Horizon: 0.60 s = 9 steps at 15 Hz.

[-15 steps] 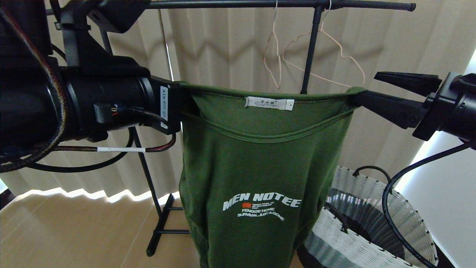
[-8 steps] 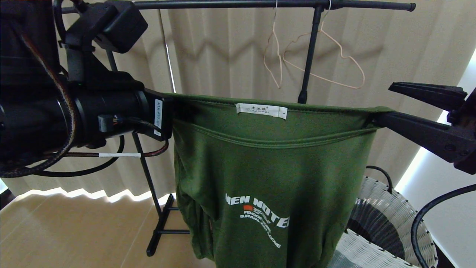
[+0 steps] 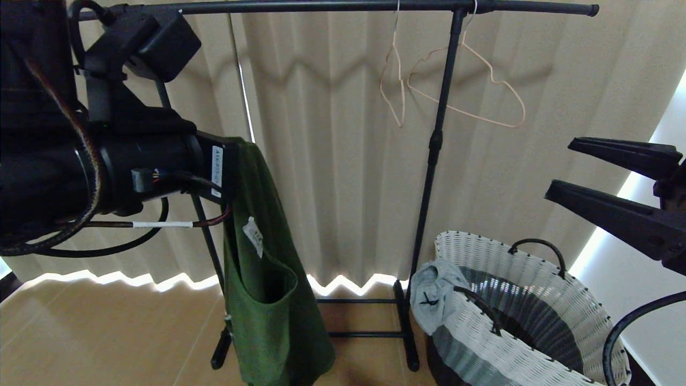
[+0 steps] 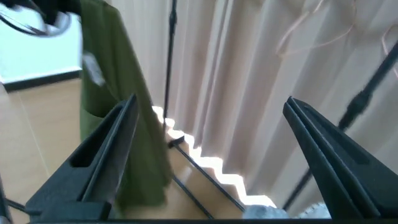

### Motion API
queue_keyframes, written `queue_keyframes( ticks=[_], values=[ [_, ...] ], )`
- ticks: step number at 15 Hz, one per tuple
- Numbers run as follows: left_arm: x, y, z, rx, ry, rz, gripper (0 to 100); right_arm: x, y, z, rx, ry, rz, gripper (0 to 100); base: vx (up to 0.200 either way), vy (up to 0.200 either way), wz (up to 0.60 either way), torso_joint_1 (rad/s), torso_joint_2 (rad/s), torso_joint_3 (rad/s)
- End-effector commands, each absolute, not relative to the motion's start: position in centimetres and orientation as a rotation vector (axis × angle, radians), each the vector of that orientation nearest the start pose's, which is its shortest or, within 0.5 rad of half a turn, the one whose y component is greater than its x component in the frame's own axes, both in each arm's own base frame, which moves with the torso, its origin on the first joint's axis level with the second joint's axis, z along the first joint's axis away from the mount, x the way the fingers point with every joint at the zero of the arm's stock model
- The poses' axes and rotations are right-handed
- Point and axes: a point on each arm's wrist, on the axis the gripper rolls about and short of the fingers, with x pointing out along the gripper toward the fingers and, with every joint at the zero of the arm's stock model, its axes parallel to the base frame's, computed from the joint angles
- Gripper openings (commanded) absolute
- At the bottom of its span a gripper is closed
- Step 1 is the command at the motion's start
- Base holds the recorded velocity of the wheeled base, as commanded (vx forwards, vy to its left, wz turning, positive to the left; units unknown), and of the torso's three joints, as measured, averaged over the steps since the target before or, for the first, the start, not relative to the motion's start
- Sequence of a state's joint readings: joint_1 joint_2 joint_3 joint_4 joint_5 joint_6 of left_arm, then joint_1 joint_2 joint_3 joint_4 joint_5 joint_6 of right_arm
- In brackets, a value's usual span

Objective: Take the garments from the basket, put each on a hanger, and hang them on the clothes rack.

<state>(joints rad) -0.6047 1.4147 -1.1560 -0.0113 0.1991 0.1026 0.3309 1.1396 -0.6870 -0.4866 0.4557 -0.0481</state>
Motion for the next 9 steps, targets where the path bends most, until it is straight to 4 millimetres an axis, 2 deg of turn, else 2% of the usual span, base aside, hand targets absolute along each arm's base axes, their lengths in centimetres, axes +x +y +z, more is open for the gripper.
queue_keyframes(
  ticks=[1, 3, 5, 7, 9],
  values=[
    [18.7, -11.1, 29.3, 0.209, 0.22, -0.369, 0, 15.8, 4.7, 25.6, -0.108, -0.025, 0.681, 100, 0.0, 0.0, 0.0, 0.0, 0.0, 0.0],
    [16.9, -7.7, 28.1, 0.236, 0.231, -0.275, 0, 16.1, 2.7, 23.7, -0.274, 0.022, 0.48, 100, 0.0, 0.0, 0.0, 0.0, 0.0, 0.0],
    [15.1, -5.1, 27.0, 0.236, 0.239, -0.183, 0, 16.1, 1.9, 22.4, -0.369, 0.056, 0.302, 100, 0.0, 0.0, 0.0, 0.0, 0.0, 0.0],
    [13.4, -3.5, 26.1, 0.224, 0.239, -0.123, 0, 16.0, 1.6, 21.9, -0.386, 0.045, 0.171, 100, 0.0, 0.0, 0.0, 0.0, 0.0, 0.0],
    [12.0, -2.8, 25.5, 0.221, 0.231, -0.101, 0, 16.0, 1.3, 21.3, -0.388, 0.04, 0.071, 100, 0.0, 0.0, 0.0, 0.0, 0.0, 0.0]
  ],
)
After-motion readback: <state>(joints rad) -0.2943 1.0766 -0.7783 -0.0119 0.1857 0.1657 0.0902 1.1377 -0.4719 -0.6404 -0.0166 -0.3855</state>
